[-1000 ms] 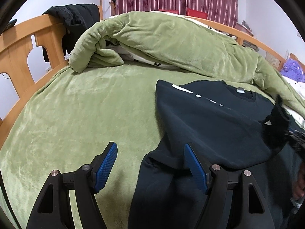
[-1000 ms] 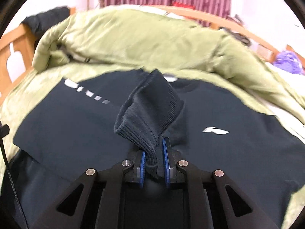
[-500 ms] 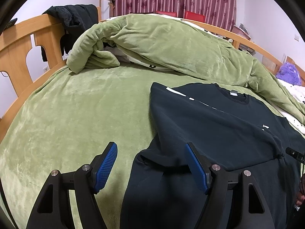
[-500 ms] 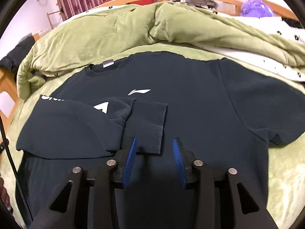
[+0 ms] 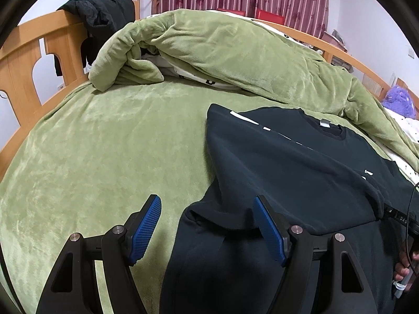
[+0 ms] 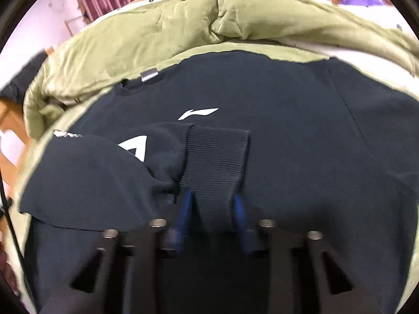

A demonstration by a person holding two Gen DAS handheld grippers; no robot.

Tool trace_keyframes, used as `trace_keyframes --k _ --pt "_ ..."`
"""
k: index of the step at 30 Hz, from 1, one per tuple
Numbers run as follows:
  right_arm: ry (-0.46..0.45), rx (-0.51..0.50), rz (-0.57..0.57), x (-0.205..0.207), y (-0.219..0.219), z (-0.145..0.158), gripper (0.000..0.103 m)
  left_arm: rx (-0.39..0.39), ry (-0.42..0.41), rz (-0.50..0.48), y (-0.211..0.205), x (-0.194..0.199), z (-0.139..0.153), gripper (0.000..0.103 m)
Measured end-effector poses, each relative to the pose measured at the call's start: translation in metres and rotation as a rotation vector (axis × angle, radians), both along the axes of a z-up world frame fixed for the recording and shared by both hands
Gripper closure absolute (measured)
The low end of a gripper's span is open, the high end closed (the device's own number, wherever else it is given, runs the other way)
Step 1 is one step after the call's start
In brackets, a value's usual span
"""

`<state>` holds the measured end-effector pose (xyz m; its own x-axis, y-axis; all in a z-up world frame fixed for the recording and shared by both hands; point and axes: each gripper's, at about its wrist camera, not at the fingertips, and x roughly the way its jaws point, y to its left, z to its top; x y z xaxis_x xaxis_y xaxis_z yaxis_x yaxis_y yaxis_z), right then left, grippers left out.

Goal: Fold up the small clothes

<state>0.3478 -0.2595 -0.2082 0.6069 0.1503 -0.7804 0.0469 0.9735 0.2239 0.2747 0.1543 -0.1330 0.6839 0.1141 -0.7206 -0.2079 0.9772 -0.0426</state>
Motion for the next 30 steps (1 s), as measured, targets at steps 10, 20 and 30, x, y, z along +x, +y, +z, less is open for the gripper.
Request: trace_keyframes --k 10,20,30 --pt "-0.261 0.008 0.059 -0.029 0.004 0.082 0.085 0.006 -0.021 0.003 0.002 -0.005 0.008 0.032" --pt "-0.081 -0.042 -0.044 -0.016 -0.023 0.044 0.084 0.018 0.007 0.006 -0.001 -0.002 0.005 0.032" --pt "0.077 -0.106 -0.092 -0.007 -0.036 0.011 0.083 0.028 0.016 -0.002 -0.006 -0.001 0.003 0.032"
